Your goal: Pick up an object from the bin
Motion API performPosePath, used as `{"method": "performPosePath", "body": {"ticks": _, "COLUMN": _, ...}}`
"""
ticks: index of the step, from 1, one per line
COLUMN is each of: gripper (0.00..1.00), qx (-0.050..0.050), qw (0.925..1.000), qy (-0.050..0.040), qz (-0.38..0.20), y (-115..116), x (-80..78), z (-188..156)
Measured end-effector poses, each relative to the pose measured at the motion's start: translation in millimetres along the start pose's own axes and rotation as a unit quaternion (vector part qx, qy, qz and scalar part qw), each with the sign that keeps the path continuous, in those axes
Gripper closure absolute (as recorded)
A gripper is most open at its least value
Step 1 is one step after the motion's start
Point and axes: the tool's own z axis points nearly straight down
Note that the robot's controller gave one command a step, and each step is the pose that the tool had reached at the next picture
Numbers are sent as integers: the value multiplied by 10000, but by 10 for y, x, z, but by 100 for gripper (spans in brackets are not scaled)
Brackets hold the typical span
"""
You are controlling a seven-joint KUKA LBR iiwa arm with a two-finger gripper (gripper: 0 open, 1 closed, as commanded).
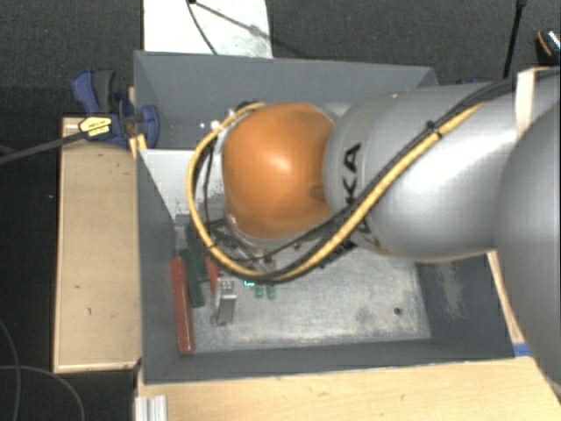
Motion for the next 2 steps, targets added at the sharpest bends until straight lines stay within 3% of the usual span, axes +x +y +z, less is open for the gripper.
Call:
{"method": "performPosePath", "body": {"ticks": 1, "gripper": 0, "qx": 4, "qw": 9984, "qy": -12, "qz": -573, "y": -248, "x": -691, "z": 1429}}
{"method": "performPosePath", "body": {"ticks": 2, "gripper": 0, "qx": -6, "qw": 9942, "qy": -48, "qz": -1071, "y": 72, "x": -1030, "z": 1418}}
